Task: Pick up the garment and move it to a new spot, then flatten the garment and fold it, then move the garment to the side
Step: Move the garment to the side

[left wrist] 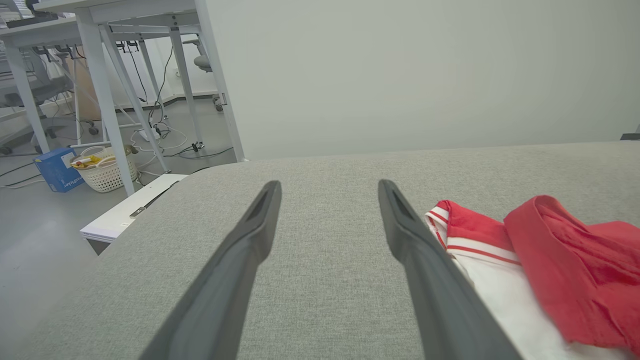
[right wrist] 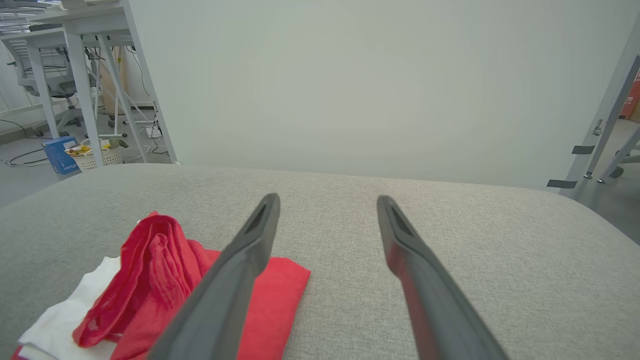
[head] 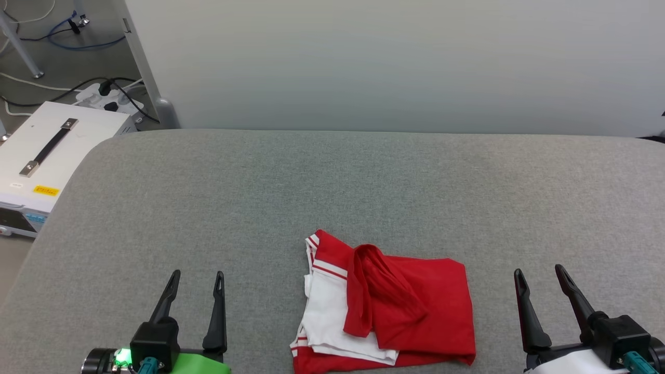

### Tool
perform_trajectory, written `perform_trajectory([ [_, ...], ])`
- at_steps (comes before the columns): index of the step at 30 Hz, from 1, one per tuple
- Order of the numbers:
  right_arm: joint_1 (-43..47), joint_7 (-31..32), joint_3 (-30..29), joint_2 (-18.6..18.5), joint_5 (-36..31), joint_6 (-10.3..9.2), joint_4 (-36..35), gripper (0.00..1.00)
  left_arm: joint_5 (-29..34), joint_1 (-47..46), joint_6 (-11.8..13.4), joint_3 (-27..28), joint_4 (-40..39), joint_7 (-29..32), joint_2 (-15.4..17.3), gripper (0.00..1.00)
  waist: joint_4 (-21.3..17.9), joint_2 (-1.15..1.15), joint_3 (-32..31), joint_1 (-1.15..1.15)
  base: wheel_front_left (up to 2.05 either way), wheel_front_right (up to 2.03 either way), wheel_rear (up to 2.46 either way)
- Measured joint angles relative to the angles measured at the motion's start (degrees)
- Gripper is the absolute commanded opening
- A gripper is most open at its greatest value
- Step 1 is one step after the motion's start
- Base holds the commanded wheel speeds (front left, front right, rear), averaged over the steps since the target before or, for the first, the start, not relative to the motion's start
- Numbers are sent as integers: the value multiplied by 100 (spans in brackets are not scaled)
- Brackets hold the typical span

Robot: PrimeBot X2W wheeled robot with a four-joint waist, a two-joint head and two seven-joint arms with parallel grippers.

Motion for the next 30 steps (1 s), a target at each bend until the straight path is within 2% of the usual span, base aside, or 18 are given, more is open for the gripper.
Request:
perform_trajectory([
  [8,-119,0,9,-126,35,0,26,100,0,1,-1,47,45,0,-23,100,5,0,14,0,0,0,0],
  [12,-697,4,-55,-534,274,0,80,100,1,-3,-1,64,62,0,-40,100,-15,0,70,0,0,0,0],
  [14,-1009,259,103,-858,645,0,192,100,3,-9,-7,59,68,0,-44,100,-10,0,106,0,0,0,0],
  [15,-1129,492,237,-1015,875,0,222,100,8,-11,-7,60,70,0,-44,100,-5,0,122,0,0,0,0],
  [20,-1686,2488,945,-1892,2449,0,177,100,8,-21,-9,91,66,0,-49,100,28,0,239,0,0,0,0],
  [24,-1862,4096,1354,-2353,3563,0,71,100,9,-58,-9,93,59,0,-68,100,64,0,366,0,0,0,0],
  [27,-1881,5066,1525,-2547,4203,0,159,100,9,-130,-18,81,60,0,-82,100,104,0,472,0,0,0,0],
  [30,-1883,5665,1604,-2598,4547,0,321,100,9,-246,-33,55,63,0,-99,100,171,0,574,0,0,0,0],
])
